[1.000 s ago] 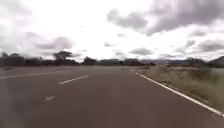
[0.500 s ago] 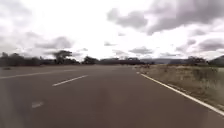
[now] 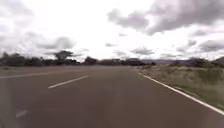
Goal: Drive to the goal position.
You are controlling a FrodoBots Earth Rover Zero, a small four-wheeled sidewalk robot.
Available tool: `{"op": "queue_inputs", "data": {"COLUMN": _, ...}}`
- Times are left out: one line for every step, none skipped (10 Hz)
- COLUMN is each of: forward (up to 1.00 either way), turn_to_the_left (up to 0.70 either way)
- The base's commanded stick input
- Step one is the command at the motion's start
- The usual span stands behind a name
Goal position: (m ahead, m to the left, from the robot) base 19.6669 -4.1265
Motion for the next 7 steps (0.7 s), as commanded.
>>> {"op": "queue_inputs", "data": {"forward": 0.70, "turn_to_the_left": 0.00}}
{"op": "queue_inputs", "data": {"forward": 0.70, "turn_to_the_left": 0.00}}
{"op": "queue_inputs", "data": {"forward": 0.70, "turn_to_the_left": 0.00}}
{"op": "queue_inputs", "data": {"forward": 0.70, "turn_to_the_left": 0.00}}
{"op": "queue_inputs", "data": {"forward": 0.70, "turn_to_the_left": -0.01}}
{"op": "queue_inputs", "data": {"forward": 0.70, "turn_to_the_left": -0.14}}
{"op": "queue_inputs", "data": {"forward": 0.70, "turn_to_the_left": -0.14}}
